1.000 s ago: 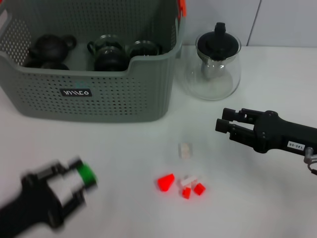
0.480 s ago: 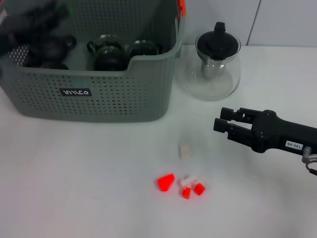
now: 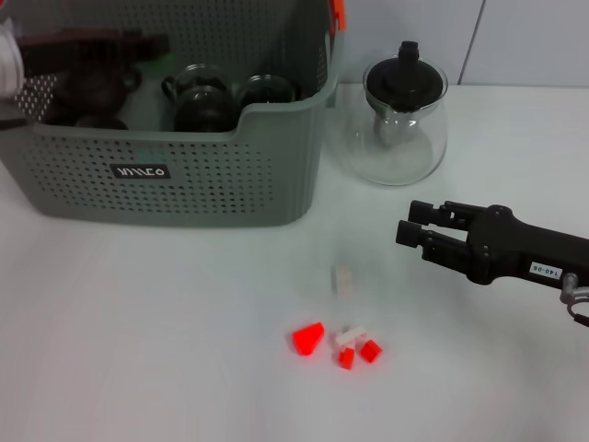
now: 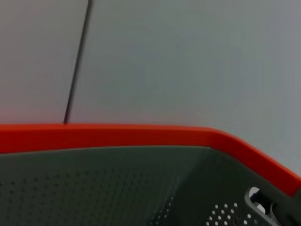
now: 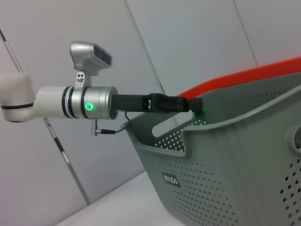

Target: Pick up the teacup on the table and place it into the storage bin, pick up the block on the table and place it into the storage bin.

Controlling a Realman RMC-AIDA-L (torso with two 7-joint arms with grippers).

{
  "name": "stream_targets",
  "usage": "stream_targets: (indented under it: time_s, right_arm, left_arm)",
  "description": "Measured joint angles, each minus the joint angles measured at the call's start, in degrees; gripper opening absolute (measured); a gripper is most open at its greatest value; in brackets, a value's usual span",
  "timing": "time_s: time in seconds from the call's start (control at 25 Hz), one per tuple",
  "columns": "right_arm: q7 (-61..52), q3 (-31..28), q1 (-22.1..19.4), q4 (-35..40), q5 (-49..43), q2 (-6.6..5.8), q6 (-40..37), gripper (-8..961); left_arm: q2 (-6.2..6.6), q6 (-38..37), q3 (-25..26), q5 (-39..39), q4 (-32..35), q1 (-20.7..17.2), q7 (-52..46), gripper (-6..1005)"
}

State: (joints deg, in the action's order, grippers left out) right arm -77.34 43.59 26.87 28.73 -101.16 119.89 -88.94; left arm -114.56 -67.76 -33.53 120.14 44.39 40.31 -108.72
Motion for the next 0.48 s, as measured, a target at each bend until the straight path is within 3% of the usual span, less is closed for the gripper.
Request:
stream_targets:
  time_s: [0.16, 0.28, 0.32, 0.36, 0.48]
  right_arm:
    - [0.0, 0.0, 0.0, 0.0, 0.0, 0.00, 0.0, 556]
    - [0.0, 0.0, 0.0, 0.0, 0.0, 0.00, 0.0, 557]
    - [0.0, 0.0, 0.0, 0.0, 0.0, 0.01, 0.0, 557]
    - [0.0, 0.0, 0.0, 0.0, 0.0, 0.01, 0.0, 557]
    - [0.0, 0.0, -0.1, 0.0, 0.0, 0.06, 0.0, 558]
  left_arm:
    - [-0.77, -0.6, 0.5, -1.5, 1.4, -0.4, -0.3, 569]
    - [-1.08, -4.3, 1.8, -6.9, 3.6, -2.4, 0.4, 593]
    - [-1.20, -9.9, 4.2, -13.5, 3.7, -4.7, 3.0, 609]
    - [-1.20, -9.9, 4.2, -13.5, 3.7, -4.7, 3.0, 624]
    - [-1.24, -23.9, 7.4, -22.9, 0.3, -9.3, 11.3, 670]
